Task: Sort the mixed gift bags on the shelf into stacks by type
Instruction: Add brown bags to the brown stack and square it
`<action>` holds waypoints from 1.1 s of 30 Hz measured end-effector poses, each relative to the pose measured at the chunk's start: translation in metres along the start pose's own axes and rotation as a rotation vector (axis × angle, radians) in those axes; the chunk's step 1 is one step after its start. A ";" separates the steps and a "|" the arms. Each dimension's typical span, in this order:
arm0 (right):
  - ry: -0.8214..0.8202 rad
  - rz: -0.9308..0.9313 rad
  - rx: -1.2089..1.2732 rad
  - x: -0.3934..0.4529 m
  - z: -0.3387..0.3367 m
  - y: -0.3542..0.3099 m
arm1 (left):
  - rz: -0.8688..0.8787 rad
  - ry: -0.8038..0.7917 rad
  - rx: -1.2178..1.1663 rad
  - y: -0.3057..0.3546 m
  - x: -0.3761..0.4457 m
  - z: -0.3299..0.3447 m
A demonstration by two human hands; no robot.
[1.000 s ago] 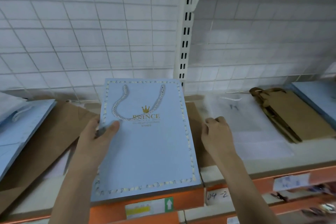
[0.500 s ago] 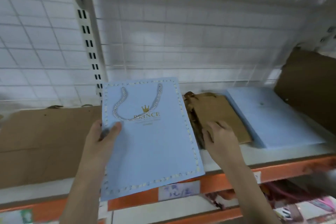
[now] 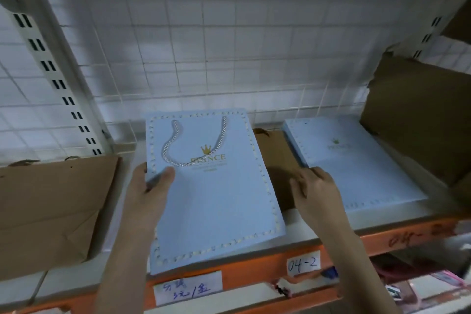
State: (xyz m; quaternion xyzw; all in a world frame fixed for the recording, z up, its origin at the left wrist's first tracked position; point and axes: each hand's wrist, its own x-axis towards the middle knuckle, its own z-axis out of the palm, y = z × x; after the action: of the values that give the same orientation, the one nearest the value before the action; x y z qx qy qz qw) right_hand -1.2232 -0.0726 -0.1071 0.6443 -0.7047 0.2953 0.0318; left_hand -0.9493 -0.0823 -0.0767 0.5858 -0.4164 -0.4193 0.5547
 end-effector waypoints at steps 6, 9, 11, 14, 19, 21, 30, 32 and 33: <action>0.069 0.037 0.011 0.024 -0.013 0.042 | 0.036 -0.021 -0.034 -0.001 -0.002 0.043; 0.086 0.067 0.017 0.038 -0.022 0.076 | 0.048 0.003 -0.016 0.000 -0.003 0.070; 0.061 0.106 0.034 0.048 -0.032 0.105 | 0.054 0.012 -0.026 0.001 -0.007 0.094; -0.029 0.192 0.008 0.060 -0.051 0.154 | 0.061 0.016 -0.061 0.002 -0.020 0.143; -0.134 0.298 -0.039 0.071 -0.079 0.213 | 0.121 -0.009 -0.024 0.002 -0.043 0.237; -0.155 0.311 -0.042 0.075 -0.083 0.226 | 0.132 -0.030 0.042 0.001 -0.049 0.268; -0.221 0.242 0.043 0.086 -0.076 0.234 | 0.284 0.171 0.593 -0.018 -0.048 0.317; -0.227 0.227 0.054 0.087 -0.072 0.234 | 0.315 0.204 0.698 -0.021 -0.046 0.318; -0.229 0.215 0.052 0.087 -0.071 0.234 | 0.316 0.216 0.739 -0.022 -0.044 0.318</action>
State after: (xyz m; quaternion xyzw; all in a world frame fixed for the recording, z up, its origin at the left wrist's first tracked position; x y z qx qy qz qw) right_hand -1.4780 -0.1189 -0.0994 0.5953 -0.7607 0.2398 -0.0970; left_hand -1.2655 -0.1347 -0.1084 0.7151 -0.5630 -0.0872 0.4050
